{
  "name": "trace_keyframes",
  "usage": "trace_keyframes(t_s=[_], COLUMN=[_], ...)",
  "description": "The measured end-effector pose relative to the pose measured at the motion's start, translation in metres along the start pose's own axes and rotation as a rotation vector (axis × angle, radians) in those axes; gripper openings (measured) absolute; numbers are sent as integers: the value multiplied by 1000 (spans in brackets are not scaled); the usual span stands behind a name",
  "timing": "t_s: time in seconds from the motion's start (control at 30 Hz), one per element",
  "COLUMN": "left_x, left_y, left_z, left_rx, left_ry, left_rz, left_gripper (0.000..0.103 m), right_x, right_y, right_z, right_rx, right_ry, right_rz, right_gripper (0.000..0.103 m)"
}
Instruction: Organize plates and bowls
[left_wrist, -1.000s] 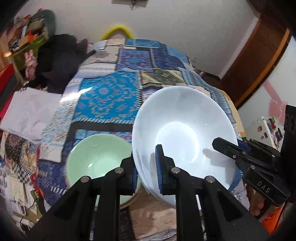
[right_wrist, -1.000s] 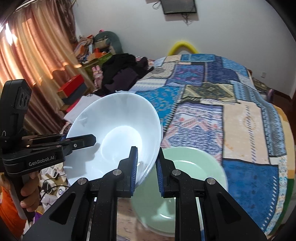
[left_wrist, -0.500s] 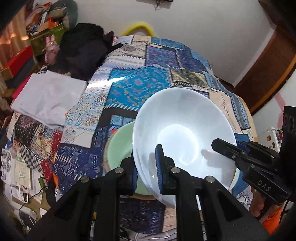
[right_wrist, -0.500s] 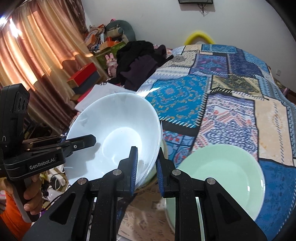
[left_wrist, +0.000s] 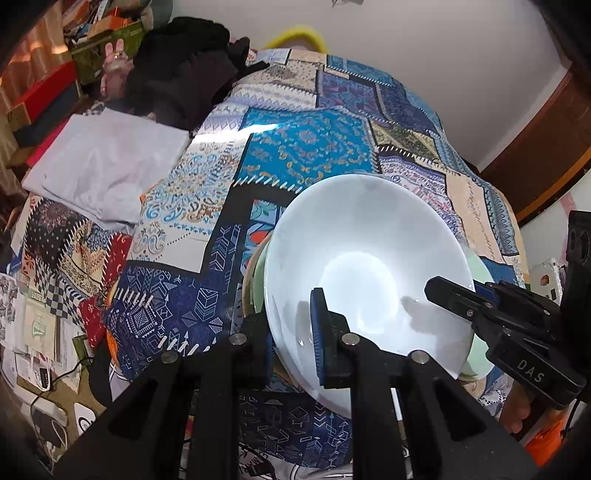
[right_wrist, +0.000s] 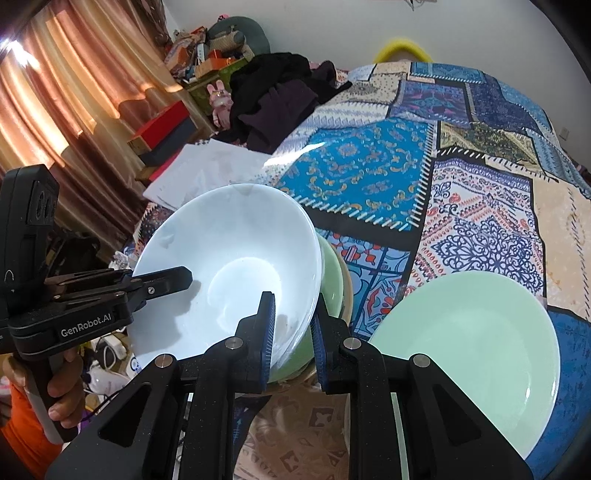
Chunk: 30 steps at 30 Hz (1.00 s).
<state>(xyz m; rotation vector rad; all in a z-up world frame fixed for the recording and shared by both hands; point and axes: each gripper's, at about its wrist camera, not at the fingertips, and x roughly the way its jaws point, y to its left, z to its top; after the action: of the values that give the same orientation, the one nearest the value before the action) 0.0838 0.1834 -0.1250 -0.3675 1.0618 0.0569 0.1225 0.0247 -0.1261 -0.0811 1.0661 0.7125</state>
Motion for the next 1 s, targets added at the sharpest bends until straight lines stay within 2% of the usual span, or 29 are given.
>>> trace_keyframes(t_s=[0.33,0.7,0.87,0.93,1.0], left_x=[22,26,29,32,32], left_y=[9,13,14,14,13], left_z=[0,-1,-1,-1,-1], left_rx=[-23,-34,-40,-36,-37], left_ry=[39,33,37,47,42], left_rz=[-11,-33,-33,-21,-26], left_gripper=[16,16,16,16,16], right_x=[14,14,3,0,-1], right_y=[-6,-8,-6,-8,-8], right_z=[-5,-2,0,1,1], right_rx=[18,13,-15,-19,-21], right_ry=[31,39,-8,-10,-10], right_rz=[8,21,-46,-15,-22], right_gripper=[17,18,24,24,24])
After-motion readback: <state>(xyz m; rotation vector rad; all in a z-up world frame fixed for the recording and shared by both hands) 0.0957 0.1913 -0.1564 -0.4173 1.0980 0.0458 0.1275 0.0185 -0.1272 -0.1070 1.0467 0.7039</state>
